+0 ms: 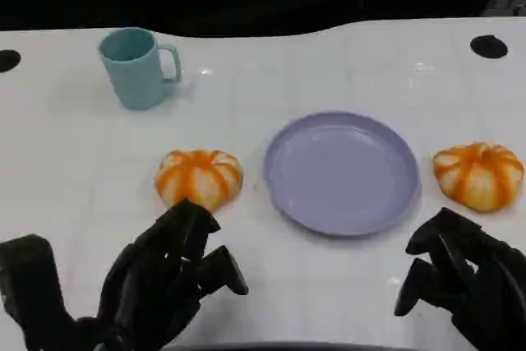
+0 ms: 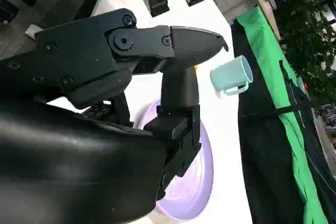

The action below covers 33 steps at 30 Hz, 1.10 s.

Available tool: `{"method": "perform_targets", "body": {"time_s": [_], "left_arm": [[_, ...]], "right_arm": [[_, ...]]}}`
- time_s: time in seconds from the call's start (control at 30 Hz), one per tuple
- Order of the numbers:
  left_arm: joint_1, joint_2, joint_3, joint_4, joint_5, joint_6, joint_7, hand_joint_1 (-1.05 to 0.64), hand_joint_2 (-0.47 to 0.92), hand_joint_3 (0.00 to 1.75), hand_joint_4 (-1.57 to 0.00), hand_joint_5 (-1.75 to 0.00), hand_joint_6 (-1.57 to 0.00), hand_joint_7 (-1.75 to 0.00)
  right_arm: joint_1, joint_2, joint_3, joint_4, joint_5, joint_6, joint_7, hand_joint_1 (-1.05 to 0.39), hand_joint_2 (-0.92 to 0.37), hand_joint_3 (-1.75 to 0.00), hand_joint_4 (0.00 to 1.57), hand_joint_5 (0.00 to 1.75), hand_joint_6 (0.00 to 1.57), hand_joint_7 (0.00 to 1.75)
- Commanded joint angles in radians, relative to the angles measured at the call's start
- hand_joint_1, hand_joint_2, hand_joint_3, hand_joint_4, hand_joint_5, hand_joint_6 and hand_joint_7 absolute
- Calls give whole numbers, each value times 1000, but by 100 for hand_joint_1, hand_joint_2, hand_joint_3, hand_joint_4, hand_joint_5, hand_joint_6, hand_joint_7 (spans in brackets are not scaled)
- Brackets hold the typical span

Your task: Grasp the bread from the table and place it into the plate.

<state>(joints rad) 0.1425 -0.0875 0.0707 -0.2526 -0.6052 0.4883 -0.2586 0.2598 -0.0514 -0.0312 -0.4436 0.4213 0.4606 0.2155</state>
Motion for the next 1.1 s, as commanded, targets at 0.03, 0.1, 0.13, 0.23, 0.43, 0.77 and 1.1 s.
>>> {"method": "perform_targets", "body": {"time_s": [0.03,0.1,0.13,0.23,0.43,0.77,1.1], "left_arm": [[-5,12,2,6,-1,-9,-4,-56,92,44,-80,-175,-52,-175],[-3,10,1,0,0,-4,5,-56,92,44,-80,-175,-51,-175],[-1,8,0,-4,0,0,11,-57,92,44,-80,-175,-53,-175],[6,9,-4,-13,6,2,20,-57,92,44,-80,-175,-51,-175],[9,12,-7,-10,4,-6,11,-57,92,46,-79,-175,-50,-175],[-20,48,-43,-1,125,-141,-14,-62,92,35,-59,-166,-46,-135],[-104,231,-155,30,596,-447,19,-54,92,8,-21,-91,-44,-26]], "right_arm": [[-3,-11,-8,-6,4,-5,-1,-45,-92,-38,64,175,48,161],[-4,-9,-11,-5,8,-2,-1,-45,-92,-38,64,175,48,161],[-5,-9,-12,-5,11,0,-1,-46,-92,-38,64,175,48,161],[-5,-10,-11,-6,8,1,-4,-46,-92,-37,64,175,49,161],[-5,-13,-13,-5,10,1,1,-45,-92,-39,63,175,48,161],[-9,-11,-14,-13,13,16,-9,-46,-92,-37,64,175,49,161],[-15,-10,-16,-8,12,19,-13,-45,-92,-37,64,175,49,160]]}}
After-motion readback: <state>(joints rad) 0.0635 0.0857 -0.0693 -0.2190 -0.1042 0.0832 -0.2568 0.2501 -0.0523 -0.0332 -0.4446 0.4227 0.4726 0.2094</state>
